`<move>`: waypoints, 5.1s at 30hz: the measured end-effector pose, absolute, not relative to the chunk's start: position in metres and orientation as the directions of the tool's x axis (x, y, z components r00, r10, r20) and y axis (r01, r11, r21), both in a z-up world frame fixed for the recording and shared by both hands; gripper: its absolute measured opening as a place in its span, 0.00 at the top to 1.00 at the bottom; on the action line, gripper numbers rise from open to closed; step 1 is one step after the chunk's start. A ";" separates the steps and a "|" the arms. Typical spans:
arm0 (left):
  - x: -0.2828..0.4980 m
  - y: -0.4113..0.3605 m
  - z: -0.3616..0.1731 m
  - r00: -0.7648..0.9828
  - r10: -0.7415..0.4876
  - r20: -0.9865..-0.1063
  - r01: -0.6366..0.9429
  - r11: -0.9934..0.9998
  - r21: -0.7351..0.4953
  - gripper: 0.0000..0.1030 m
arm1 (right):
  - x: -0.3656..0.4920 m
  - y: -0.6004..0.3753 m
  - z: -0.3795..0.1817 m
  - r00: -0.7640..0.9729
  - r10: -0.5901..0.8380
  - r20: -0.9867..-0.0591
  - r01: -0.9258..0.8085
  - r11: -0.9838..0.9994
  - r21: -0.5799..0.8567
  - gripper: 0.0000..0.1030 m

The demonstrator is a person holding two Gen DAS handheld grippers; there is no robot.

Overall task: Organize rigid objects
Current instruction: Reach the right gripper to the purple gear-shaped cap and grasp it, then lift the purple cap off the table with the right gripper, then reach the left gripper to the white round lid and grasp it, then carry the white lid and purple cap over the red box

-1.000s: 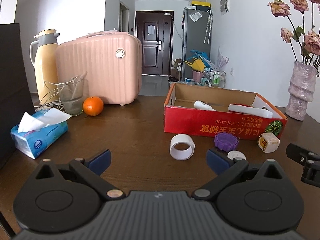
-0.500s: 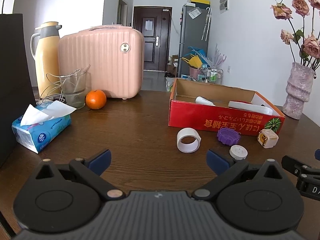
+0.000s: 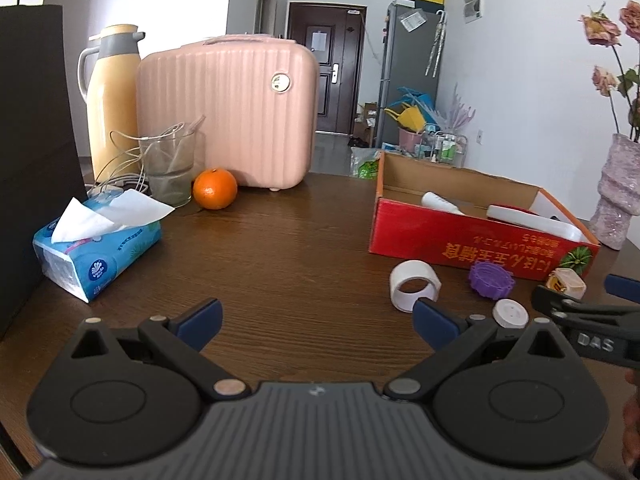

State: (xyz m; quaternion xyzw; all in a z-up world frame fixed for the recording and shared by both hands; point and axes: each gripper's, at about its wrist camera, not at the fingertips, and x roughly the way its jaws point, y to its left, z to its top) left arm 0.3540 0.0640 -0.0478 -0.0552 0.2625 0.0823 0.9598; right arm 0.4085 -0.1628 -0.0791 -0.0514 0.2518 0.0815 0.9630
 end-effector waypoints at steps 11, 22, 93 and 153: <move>0.364 0.074 -0.050 0.835 0.129 -0.534 -0.202 0.976 -0.080 0.00 | 0.477 -0.138 -0.108 0.790 0.111 -0.602 -0.198 0.977 -0.080 0.14; 0.368 0.076 -0.052 0.825 0.126 -0.550 -0.211 0.973 -0.093 0.00 | 0.517 -0.128 -0.121 0.737 0.137 -0.661 -0.195 0.981 -0.014 0.41; 0.442 -0.102 -0.080 0.778 0.049 -0.626 0.002 0.997 0.079 0.00 | 0.386 -0.305 -0.083 0.866 0.088 -0.492 -0.056 0.995 0.078 0.48; 0.372 -0.060 -0.055 0.840 -0.037 -0.542 0.015 0.999 -0.045 0.61 | 0.365 -0.288 -0.083 0.900 0.128 -0.417 -0.115 0.992 0.057 0.48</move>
